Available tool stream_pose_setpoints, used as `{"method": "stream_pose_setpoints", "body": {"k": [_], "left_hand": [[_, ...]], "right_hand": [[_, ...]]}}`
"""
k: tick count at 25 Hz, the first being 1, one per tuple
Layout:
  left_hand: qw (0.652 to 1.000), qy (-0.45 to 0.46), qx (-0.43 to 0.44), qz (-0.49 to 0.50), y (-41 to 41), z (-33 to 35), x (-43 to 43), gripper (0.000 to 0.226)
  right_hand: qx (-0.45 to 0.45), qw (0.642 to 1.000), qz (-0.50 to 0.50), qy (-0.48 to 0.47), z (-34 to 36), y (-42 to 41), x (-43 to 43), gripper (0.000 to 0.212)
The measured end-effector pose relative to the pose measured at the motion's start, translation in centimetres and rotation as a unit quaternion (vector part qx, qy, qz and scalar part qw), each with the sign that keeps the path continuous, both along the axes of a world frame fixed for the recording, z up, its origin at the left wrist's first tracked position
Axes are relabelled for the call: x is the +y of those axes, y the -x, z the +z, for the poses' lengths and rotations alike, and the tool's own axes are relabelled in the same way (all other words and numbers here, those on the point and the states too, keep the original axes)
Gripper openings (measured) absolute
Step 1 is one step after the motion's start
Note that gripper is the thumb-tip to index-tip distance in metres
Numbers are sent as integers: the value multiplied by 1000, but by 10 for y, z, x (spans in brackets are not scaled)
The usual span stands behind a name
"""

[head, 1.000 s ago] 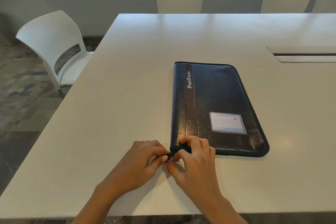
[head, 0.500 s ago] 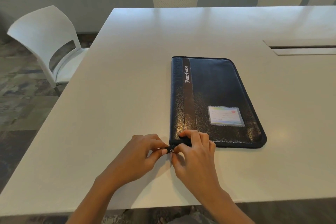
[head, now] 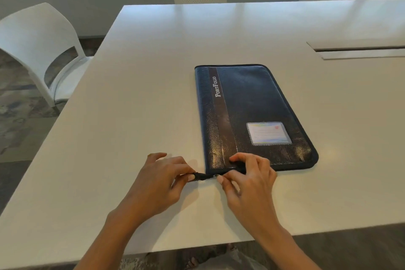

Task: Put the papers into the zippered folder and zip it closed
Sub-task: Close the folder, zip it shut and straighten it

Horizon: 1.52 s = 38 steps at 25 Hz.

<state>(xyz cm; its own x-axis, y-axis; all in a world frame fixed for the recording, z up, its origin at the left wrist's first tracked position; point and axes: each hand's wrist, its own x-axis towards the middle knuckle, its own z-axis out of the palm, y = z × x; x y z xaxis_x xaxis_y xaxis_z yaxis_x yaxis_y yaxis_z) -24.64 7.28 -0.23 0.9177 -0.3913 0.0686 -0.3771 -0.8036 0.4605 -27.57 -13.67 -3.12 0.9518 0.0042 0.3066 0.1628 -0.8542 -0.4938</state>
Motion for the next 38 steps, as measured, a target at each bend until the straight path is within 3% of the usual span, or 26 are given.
{"method": "stream_pose_setpoints", "body": {"k": [9, 13, 18, 23, 28, 38], "left_hand": [[996, -75, 53, -12, -10, 11, 18, 19], [982, -129, 120, -67, -24, 27, 11, 22], [989, -69, 2, -133, -66, 51, -44, 31], [967, -17, -28, -252, -108, 32, -162, 31], [930, -103, -75, -345, -136, 8, -239, 48], [928, 68, -138, -340, -143, -14, -243, 23]], "right_hand": [[-13, 974, -222, 45, -3, 8, -121, 5], [8, 974, -228, 21, -6, 3, -145, 3], [-17, 977, -210, -37, -6, 6, -148, 5], [-15, 973, -216, -81, -6, 5, -146, 8], [-10, 972, -212, -99, -5, 5, -146, 10], [-11, 975, -208, -81, -13, -12, -173, 10]]}}
